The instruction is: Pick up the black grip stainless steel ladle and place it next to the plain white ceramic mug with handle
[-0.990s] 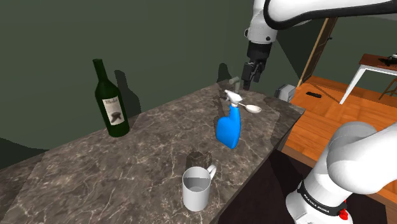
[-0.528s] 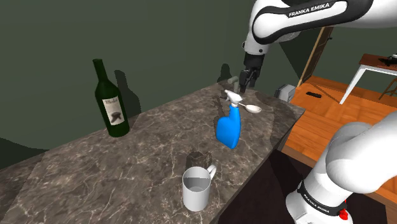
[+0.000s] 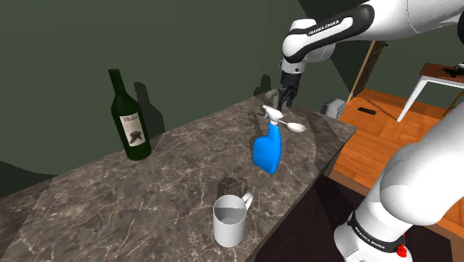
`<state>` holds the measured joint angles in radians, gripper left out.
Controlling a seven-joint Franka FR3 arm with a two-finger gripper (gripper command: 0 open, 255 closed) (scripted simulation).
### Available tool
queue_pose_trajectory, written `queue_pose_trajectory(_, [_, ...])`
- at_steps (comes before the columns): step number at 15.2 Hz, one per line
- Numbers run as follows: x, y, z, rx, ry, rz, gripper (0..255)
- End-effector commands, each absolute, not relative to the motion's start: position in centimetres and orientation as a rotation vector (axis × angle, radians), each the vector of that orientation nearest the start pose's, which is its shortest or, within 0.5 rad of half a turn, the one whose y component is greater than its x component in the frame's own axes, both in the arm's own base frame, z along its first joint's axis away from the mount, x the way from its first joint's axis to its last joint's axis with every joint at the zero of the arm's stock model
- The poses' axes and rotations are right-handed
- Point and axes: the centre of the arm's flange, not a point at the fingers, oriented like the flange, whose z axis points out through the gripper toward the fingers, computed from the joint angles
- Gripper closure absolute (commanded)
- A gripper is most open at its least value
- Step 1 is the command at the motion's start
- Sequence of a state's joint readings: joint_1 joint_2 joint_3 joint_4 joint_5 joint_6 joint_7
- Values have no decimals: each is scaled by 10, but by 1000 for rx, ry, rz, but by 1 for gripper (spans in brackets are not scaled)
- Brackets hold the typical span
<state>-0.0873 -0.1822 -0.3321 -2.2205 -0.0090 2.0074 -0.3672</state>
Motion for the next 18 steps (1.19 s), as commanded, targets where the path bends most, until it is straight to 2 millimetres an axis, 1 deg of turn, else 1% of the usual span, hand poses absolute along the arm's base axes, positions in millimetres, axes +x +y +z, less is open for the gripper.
queue_pose_trajectory(1, [453, -225, 427, -3065, 77, 29, 0])
queue_pose_trajectory(7, [482, -281, 377, -3027, 114, 33, 0])
queue_pose_trajectory(14, [482, -277, 340, -3027, 114, 33, 0])
queue_pose_trajectory(15, [482, -276, 337, -3027, 114, 33, 0])
queue_pose_trajectory(18, [482, -276, 337, -3027, 114, 33, 0])
